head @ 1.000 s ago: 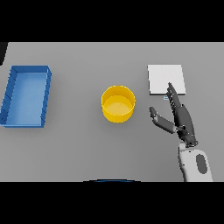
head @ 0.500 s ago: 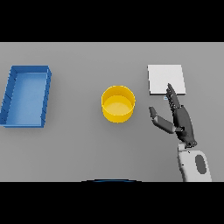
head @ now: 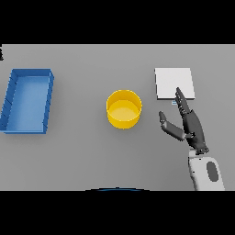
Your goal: Pick up the red beaker and tilt it to pour out 1 green nut into yellow bowl. Pick up the yellow bowl and place it on the metallic measuring scale.
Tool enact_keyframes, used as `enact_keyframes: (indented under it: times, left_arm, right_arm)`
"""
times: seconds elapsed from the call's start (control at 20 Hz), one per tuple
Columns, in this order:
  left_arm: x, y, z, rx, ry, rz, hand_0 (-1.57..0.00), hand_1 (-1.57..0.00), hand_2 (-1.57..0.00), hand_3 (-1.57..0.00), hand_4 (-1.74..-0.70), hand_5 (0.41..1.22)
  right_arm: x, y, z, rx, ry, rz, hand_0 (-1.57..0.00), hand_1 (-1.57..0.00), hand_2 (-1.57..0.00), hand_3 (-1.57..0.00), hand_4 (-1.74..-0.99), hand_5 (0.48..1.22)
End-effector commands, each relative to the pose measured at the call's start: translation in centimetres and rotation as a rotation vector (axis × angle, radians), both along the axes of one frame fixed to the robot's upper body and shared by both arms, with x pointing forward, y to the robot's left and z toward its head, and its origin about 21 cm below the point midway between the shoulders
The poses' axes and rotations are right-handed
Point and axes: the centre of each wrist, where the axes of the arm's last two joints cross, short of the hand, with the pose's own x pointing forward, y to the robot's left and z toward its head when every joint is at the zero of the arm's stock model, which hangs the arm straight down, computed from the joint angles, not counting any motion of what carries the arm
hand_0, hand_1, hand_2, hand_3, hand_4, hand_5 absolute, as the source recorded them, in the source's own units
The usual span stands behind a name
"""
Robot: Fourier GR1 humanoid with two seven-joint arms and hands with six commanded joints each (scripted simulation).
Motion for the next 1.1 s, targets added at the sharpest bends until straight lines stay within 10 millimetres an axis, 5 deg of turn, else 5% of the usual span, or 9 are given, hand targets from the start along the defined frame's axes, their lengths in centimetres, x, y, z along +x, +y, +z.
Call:
enact_keyframes:
  times: [0.0, 0.2, 0.4, 0.55, 0.6, 0.8, 1.05]
  left_arm:
    - [-0.5, -0.4, -0.4, -0.002, -0.011, -0.007, -1.57, -1.57, -1.57, -1.41, -1.74, 1.221]
    - [-2.8, -0.9, -1.4, -0.025, -0.023, 0.011, -1.57, -1.57, -1.57, -1.33, -1.74, 1.19]
    - [-4.5, -1.9, -2.2, -0.063, -0.016, -0.004, -1.57, -1.57, -1.57, -1.44, -1.59, 0.962]
    - [-5.8, -1.8, -2.6, -0.079, 0.022, -0.045, -1.57, -1.57, -1.57, -0.93, -1.25, 0.81]
    - [-6.3, -1.6, -2.5, -0.108, 0.021, -0.081, -1.57, -1.52, -1.41, -0.85, -1.13, 0.779]
    - [-6.8, -2.2, -1.4, -0.187, 0.064, -0.182, -0.79, -0.66, -0.6, -0.37, -0.88, 0.701]
    - [-7.0, -2.2, -1.5, -0.119, 0.164, -0.199, -0.26, -0.22, -0.2, -0.12, -0.78, 0.653]
  right_arm:
    - [-0.3, -0.1, -0.2, -0.007, 0.006, -0.003, 0.0, 0.0, 0.0, 0.0, -1.309, 0.72]
    - [-0.2, 0.5, -0.1, -0.011, 0.019, -0.007, 0.0, 0.0, 0.0, 0.0, -1.332, 0.723]
    - [-0.7, 0.5, -0.2, -0.02, 0.01, -0.007, 0.0, 0.0, 0.0, 0.0, -1.326, 0.728]
    - [-0.2, 0.3, 0.1, -0.02, 0.014, -0.012, 0.0, 0.0, 0.0, 0.0, -1.327, 0.73]
    - [-0.1, 0.2, 0.1, -0.018, 0.021, -0.014, 0.0, 0.0, 0.0, 0.0, -1.325, 0.731]
    - [-0.2, 0.3, -0.2, -0.022, 0.011, -0.019, 0.0, 0.0, 0.0, 0.0, -1.32, 0.726]
    - [-0.2, 0.2, -0.5, -0.03, 0.019, -0.008, 0.0, 0.0, 0.0, 0.0, -1.31, 0.721]
